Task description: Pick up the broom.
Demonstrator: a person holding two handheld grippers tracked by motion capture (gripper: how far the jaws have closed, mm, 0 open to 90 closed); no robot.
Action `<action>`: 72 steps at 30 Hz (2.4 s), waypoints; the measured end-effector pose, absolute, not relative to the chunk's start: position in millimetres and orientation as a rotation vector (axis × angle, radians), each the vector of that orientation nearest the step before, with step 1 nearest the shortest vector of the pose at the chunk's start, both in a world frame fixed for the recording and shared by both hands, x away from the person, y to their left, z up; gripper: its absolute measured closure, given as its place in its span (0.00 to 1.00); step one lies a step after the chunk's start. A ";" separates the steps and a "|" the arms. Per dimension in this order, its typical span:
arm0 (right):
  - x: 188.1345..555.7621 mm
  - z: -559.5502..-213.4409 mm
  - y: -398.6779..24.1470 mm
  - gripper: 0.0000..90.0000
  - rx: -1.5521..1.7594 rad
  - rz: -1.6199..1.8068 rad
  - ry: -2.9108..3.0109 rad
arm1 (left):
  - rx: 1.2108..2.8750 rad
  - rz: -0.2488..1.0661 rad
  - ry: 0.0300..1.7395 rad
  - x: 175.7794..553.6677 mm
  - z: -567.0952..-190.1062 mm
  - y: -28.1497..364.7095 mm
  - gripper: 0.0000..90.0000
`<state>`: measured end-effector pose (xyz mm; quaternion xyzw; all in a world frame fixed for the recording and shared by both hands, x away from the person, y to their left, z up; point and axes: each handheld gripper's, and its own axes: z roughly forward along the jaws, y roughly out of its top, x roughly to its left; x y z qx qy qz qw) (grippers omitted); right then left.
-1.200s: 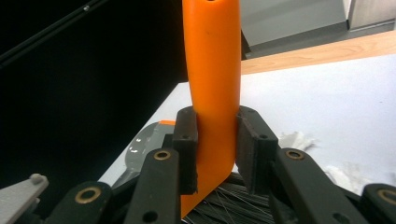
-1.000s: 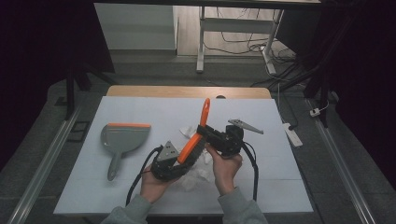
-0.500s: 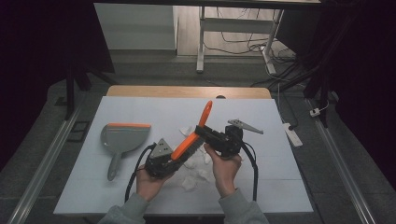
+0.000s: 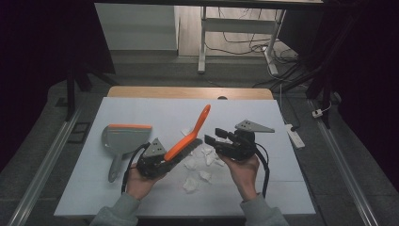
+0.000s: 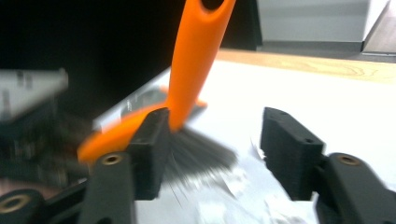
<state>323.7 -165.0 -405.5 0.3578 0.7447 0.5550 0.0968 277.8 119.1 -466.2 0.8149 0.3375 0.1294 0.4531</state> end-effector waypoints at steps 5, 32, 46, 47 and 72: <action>318.8 -407.0 -177.5 0.42 0.902 1.513 2.327 | 2.075 0.296 0.802 281.1 -465.4 121.2 0.89; 323.2 -383.3 -144.7 0.40 0.413 1.021 2.594 | 2.452 0.285 0.588 304.6 -450.5 69.1 0.89; 335.8 -408.1 -136.8 0.48 0.305 0.773 2.767 | 2.530 0.310 0.477 301.8 -442.9 52.4 0.89; 337.6 -409.5 -137.7 0.52 0.300 0.756 2.783 | 2.531 0.313 0.477 301.2 -443.2 51.4 0.89; 319.0 -421.8 -158.8 0.79 0.127 0.774 2.791 | 2.358 0.493 0.588 294.4 -426.7 69.3 0.36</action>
